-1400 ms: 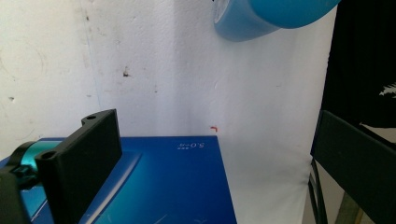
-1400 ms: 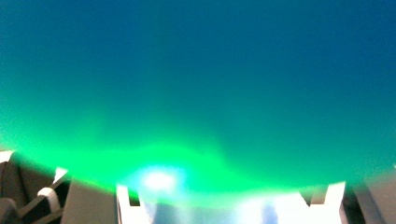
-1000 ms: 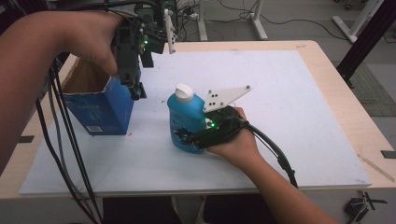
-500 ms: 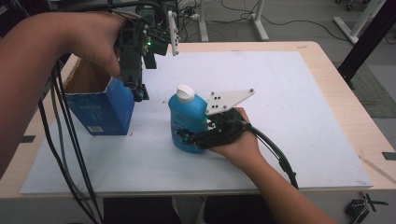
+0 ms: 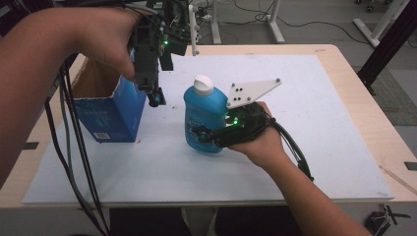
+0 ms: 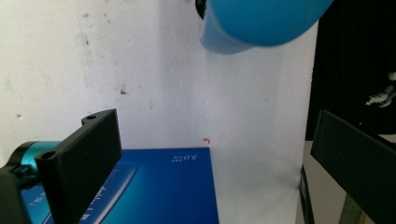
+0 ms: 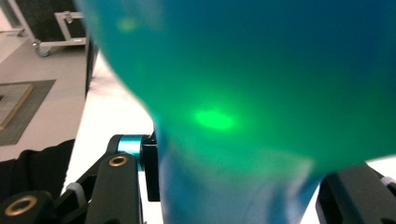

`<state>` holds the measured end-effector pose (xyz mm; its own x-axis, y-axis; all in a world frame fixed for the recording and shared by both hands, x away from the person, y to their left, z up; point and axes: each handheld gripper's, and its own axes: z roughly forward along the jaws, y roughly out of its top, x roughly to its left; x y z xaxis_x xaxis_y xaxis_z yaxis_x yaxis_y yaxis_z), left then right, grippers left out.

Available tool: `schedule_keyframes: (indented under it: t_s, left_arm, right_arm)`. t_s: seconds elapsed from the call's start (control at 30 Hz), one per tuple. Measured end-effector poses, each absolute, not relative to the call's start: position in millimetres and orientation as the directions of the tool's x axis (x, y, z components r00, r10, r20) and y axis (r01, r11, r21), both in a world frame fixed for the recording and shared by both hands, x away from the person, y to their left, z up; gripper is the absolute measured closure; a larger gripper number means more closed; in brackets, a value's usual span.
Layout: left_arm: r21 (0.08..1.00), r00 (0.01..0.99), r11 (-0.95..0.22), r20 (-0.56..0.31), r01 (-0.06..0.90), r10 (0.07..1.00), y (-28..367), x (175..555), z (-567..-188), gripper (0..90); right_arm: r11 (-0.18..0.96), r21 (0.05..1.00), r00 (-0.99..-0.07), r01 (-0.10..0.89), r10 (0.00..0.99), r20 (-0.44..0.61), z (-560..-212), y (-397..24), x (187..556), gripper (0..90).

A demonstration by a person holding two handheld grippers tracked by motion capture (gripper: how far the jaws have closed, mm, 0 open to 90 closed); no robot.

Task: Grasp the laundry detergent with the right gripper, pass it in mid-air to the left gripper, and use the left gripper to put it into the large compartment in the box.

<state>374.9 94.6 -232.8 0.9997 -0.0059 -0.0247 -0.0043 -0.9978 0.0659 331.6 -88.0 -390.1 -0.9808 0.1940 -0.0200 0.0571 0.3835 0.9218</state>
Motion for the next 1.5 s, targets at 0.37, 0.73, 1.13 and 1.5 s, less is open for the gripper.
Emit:
schedule_keyframes:
  t_s: [0.37, 0.73, 1.13, 1.5]
  left_arm:
    - [0.057, 0.999, -0.998, -0.022, -0.038, -0.039, 69.9, 364.9, -222.5, 1.8]
    - [0.04, 0.998, -0.998, -0.019, -0.052, -0.053, 58.3, 356.8, -217.0, 1.8]
    - [0.039, 1.0, -0.999, -0.011, -0.027, -0.028, 57.7, 354.5, -216.9, 1.8]
    - [0.018, 1.0, -1.0, -0.002, -0.008, -0.008, 56.9, 353.8, -219.8, 4.1]
  right_arm:
    - [0.425, 0.905, -0.996, 0.03, 0.094, -0.011, -368.2, -79.2, 339.5, 46.2]
    - [0.447, 0.894, -1.0, 0.005, 0.027, -0.008, -352.8, -68.6, 347.0, 46.2]
    - [0.438, 0.899, -1.0, 0.002, 0.006, -0.001, -343.1, -60.4, 348.1, 46.2]
    - [0.434, 0.901, -1.0, 0.0, 0.01, -0.004, -343.8, -59.0, 347.4, 46.2]
